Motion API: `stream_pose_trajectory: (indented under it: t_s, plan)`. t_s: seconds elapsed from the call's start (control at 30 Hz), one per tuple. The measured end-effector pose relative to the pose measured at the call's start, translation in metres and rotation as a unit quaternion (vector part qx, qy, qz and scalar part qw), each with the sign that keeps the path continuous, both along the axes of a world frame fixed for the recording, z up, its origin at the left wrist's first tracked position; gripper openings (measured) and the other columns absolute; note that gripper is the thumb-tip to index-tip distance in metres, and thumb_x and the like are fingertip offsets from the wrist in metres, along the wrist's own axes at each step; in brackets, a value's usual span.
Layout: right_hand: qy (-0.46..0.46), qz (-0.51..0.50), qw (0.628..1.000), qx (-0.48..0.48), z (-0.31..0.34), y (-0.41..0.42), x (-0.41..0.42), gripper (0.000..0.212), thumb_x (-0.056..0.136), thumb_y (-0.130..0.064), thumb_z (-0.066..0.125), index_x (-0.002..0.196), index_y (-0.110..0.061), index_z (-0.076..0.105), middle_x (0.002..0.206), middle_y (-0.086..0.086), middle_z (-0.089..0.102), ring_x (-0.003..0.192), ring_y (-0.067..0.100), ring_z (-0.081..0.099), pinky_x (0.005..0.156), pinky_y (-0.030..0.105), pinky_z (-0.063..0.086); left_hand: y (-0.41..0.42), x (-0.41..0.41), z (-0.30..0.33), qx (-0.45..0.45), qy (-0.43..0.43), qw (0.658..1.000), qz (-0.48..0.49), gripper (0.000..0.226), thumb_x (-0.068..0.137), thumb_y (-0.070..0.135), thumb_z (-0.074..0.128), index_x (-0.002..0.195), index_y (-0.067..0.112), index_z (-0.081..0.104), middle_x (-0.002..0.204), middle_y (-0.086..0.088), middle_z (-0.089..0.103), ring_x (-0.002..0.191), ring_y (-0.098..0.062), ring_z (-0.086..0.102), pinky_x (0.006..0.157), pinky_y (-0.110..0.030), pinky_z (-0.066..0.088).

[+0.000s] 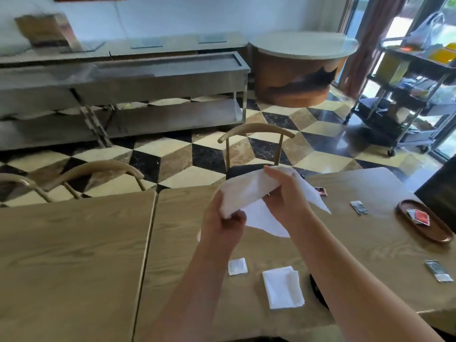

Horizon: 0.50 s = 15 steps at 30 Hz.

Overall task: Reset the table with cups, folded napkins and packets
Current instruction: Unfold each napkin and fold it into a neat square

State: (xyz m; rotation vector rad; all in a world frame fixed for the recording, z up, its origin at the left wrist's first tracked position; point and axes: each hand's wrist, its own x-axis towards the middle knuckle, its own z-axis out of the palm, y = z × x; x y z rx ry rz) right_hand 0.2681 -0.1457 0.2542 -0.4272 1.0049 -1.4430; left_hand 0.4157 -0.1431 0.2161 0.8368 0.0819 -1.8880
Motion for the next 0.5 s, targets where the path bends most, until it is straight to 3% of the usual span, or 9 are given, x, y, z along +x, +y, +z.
stream_pose_trajectory:
  t_s: [0.1,0.17,0.2,0.27,0.37,0.43,0.5]
  plan:
    - [-0.093,-0.036,0.995,0.03,-0.006,0.001,0.008,0.006,0.093,-0.014,0.068,0.095,-0.01,0.063,0.083,0.008,0.067,0.087,0.024,0.064,0.074,0.037,0.052,0.0,0.044,-0.001,-0.037,-0.061,0.997,0.012,0.015,0.103,0.014,0.053,0.092,0.008,0.061,0.04,0.003,0.027,0.036,-0.01,0.04,0.04,-0.021,0.04]
    - [-0.131,-0.036,0.99,0.028,-0.012,0.005,0.019,0.007,0.095,-0.017,0.067,0.097,-0.011,0.065,0.076,0.005,0.074,0.089,0.022,0.066,0.075,0.035,0.053,-0.001,0.068,-0.003,-0.062,-0.124,0.99,0.022,0.014,0.104,0.014,0.049,0.102,0.008,0.062,0.044,0.001,0.037,0.041,-0.011,0.044,0.041,-0.023,0.041]
    - [-0.139,-0.035,0.989,0.023,-0.014,0.006,0.024,0.008,0.094,-0.018,0.068,0.098,-0.011,0.066,0.073,0.004,0.076,0.089,0.022,0.068,0.075,0.035,0.054,-0.002,0.079,-0.002,-0.063,-0.158,0.985,0.025,0.017,0.104,0.017,0.05,0.112,0.009,0.063,0.054,-0.002,0.05,0.047,-0.013,0.05,0.044,-0.024,0.044]
    - [-0.149,-0.033,0.988,0.002,-0.015,0.01,0.032,0.008,0.091,-0.018,0.071,0.091,-0.012,0.067,0.071,0.004,0.074,0.079,0.021,0.071,0.072,0.034,0.057,-0.005,0.099,-0.003,-0.045,-0.192,0.979,0.042,0.031,0.102,0.03,0.054,0.126,0.01,0.061,0.096,-0.012,0.068,0.073,-0.019,0.062,0.055,-0.03,0.049]
    - [-0.179,-0.009,0.983,-0.038,-0.012,0.015,0.044,0.024,0.092,-0.018,0.068,0.068,-0.015,0.065,0.071,0.002,0.065,0.073,0.019,0.069,0.077,0.032,0.055,-0.005,0.134,-0.008,-0.065,-0.129,0.988,0.059,0.049,0.101,0.05,0.048,0.132,0.015,0.061,0.135,-0.014,0.065,0.106,-0.028,0.067,0.078,-0.039,0.053]
    - [-0.172,0.023,0.984,-0.045,-0.007,0.017,0.057,0.042,0.097,-0.02,0.061,0.055,-0.014,0.062,0.068,0.0,0.064,0.072,0.017,0.071,0.086,0.033,0.053,0.005,0.147,-0.008,-0.14,-0.026,0.99,0.008,0.067,0.095,0.064,0.048,0.137,0.015,0.061,0.141,-0.015,0.063,0.125,-0.035,0.061,0.102,-0.048,0.049]
    - [-0.155,0.06,0.985,-0.052,0.0,0.019,0.074,0.048,0.099,-0.017,0.056,0.051,-0.011,0.057,0.064,0.002,0.062,0.069,0.017,0.071,0.09,0.034,0.051,0.02,0.148,-0.008,-0.181,0.043,0.982,-0.018,0.077,0.085,0.063,0.065,0.145,0.015,0.057,0.143,-0.017,0.06,0.13,-0.036,0.059,0.111,-0.052,0.042]
